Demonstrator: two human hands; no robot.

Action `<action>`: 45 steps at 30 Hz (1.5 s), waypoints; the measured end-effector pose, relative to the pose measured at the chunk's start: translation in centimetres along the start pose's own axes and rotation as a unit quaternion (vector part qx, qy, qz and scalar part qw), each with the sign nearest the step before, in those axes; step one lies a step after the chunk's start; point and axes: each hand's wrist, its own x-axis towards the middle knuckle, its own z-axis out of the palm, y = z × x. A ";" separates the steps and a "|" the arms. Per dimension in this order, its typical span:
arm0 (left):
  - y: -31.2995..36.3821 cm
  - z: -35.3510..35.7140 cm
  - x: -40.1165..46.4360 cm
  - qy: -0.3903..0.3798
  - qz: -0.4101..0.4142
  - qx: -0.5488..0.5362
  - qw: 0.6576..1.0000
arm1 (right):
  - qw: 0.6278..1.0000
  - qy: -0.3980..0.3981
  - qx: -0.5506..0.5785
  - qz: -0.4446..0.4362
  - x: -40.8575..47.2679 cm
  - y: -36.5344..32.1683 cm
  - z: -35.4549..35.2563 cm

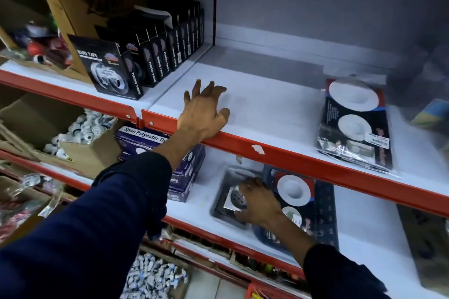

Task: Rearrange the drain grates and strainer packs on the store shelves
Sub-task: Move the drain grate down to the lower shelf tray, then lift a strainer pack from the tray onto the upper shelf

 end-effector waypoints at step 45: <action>19.4 3.0 -3.2 -0.113 0.095 -0.219 0.965 | 0.876 0.293 0.185 0.336 -10.2 12.7 -17.9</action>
